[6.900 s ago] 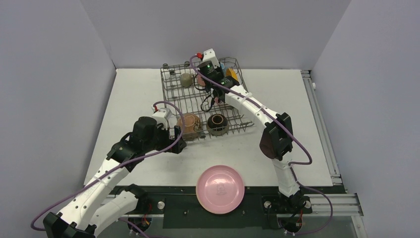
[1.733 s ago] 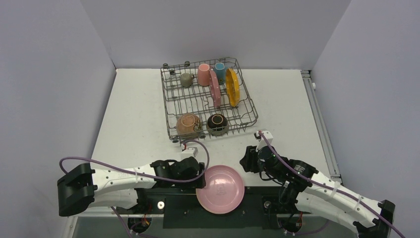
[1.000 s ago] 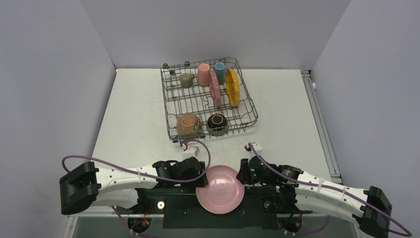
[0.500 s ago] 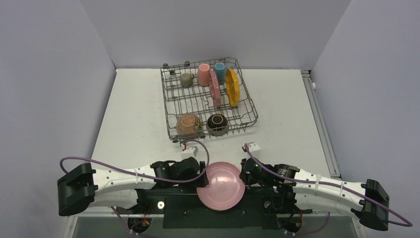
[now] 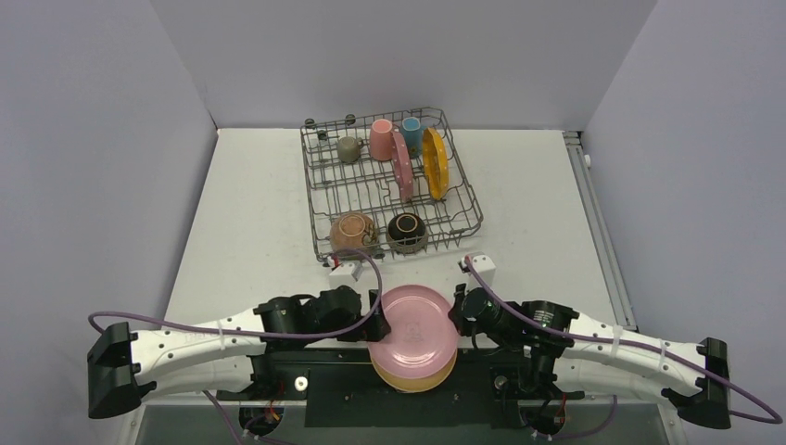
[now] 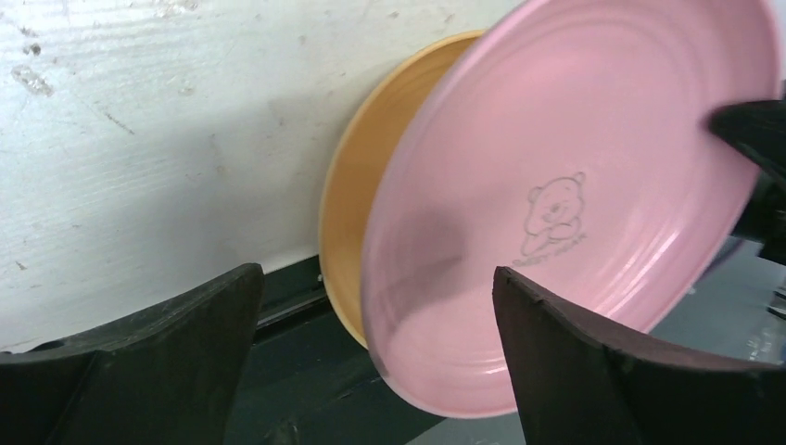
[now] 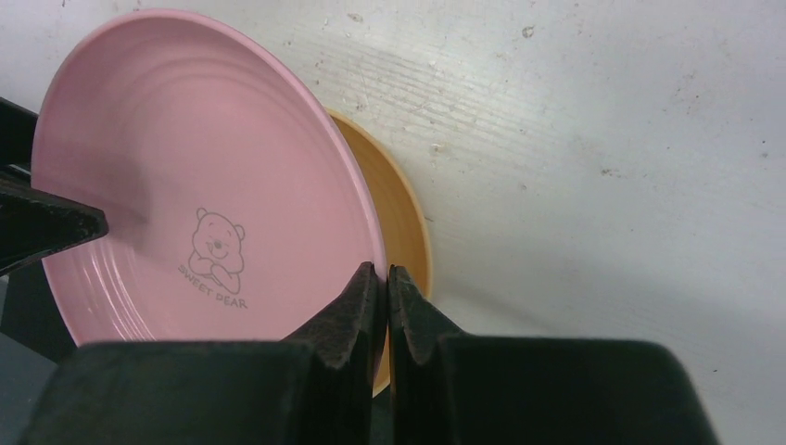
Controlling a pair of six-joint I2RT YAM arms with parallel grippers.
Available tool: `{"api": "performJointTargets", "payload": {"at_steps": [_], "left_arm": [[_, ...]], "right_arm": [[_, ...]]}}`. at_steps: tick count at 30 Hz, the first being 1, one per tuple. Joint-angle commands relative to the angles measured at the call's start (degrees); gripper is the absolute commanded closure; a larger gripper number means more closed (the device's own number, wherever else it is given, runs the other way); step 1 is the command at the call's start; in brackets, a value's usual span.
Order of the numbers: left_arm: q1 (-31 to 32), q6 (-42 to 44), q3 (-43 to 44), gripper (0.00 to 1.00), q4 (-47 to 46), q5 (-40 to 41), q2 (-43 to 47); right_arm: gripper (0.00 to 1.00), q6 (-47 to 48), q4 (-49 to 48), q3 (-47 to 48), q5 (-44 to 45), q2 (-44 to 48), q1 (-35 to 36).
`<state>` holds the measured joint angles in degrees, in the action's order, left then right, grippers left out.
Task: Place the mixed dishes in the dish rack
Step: Pick up the plate at the center of the board.
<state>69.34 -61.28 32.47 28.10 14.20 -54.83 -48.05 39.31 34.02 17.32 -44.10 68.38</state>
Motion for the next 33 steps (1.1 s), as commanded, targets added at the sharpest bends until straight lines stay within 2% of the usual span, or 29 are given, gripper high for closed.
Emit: {"api": "performJointTargets", "payload": {"at_steps": [1,12,21,23,27,28,29,31,33], "left_arm": [[0.19,1.56,3.11,0.09,0.73,-0.99,3.86],[0.12,1.24,2.49,0.18,-1.18,-5.85,9.46],[-0.03,0.64,0.56,0.36,-4.78,-8.10,12.05],[-0.19,0.63,0.43,0.43,-5.31,-8.65,12.56],[-0.70,0.80,-0.27,0.65,-7.32,-9.70,13.78],[-1.01,0.81,-0.65,0.74,-8.01,-10.04,13.96],[-1.25,0.85,-0.82,0.79,-8.34,-10.27,14.16],[-2.24,1.00,-1.14,0.98,-9.08,-10.98,14.21],[-2.93,1.17,-1.13,1.00,-9.64,-11.77,14.30]], "right_arm": [[1.00,0.52,-0.44,4.21,2.54,0.86,0.61],[1.00,1.23,-2.52,7.31,1.01,1.84,0.70],[1.00,1.48,-2.50,8.76,0.22,3.88,0.69],[1.00,1.43,-2.78,8.53,0.17,4.19,0.70],[1.00,1.20,-2.98,8.16,-0.08,4.48,0.66],[1.00,1.16,-2.96,8.08,-0.09,4.75,0.68],[1.00,1.14,-3.00,7.97,-0.12,4.91,0.70],[1.00,0.93,-3.01,7.60,0.02,5.59,0.66],[1.00,0.76,-3.12,7.18,0.05,6.36,0.58]]}}
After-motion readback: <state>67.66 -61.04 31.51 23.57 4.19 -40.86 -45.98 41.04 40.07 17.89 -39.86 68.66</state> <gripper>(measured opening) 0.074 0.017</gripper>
